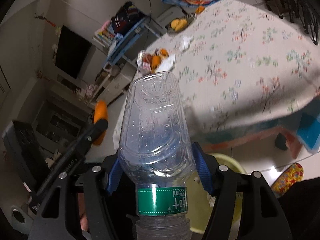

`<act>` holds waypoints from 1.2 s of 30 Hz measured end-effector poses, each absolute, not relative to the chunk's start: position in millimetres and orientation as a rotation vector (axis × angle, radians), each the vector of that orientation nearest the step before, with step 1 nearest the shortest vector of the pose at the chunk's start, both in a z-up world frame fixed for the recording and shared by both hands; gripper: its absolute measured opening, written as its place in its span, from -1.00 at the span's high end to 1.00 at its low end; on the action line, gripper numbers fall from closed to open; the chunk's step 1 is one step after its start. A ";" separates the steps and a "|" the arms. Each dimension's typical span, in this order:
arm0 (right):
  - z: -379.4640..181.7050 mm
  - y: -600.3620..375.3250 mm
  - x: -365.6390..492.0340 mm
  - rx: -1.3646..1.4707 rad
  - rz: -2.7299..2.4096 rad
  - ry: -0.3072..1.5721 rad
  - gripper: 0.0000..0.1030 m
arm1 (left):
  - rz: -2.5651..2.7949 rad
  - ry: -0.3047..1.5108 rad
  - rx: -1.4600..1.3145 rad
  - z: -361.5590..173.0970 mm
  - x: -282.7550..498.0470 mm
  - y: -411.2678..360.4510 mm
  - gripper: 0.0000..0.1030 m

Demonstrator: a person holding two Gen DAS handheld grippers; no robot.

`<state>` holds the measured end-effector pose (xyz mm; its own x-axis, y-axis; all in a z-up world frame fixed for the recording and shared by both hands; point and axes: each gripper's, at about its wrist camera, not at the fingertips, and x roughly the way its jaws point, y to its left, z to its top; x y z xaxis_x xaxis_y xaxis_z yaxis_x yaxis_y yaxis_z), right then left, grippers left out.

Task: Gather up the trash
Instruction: 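Carry the bottle into the yellow bucket and open the right gripper while the left carries the sweet potato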

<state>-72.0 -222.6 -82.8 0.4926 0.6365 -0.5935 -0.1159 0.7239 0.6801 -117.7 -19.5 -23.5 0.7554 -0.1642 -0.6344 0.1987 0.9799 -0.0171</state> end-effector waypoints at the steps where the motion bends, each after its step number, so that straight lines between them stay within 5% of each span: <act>1: -85.2 -220.4 -72.9 0.614 0.494 0.969 -0.23 | -0.200 0.689 0.052 -24.3 -119.4 -19.5 0.73; 18: -132.4 -194.2 -74.1 0.498 0.445 1.222 -0.23 | -0.235 0.712 0.076 -34.5 -138.1 -26.1 0.73; 36: -142.2 -188.6 -74.9 0.471 0.395 1.245 -0.34 | -0.265 0.725 0.083 -38.2 -141.6 -32.2 0.73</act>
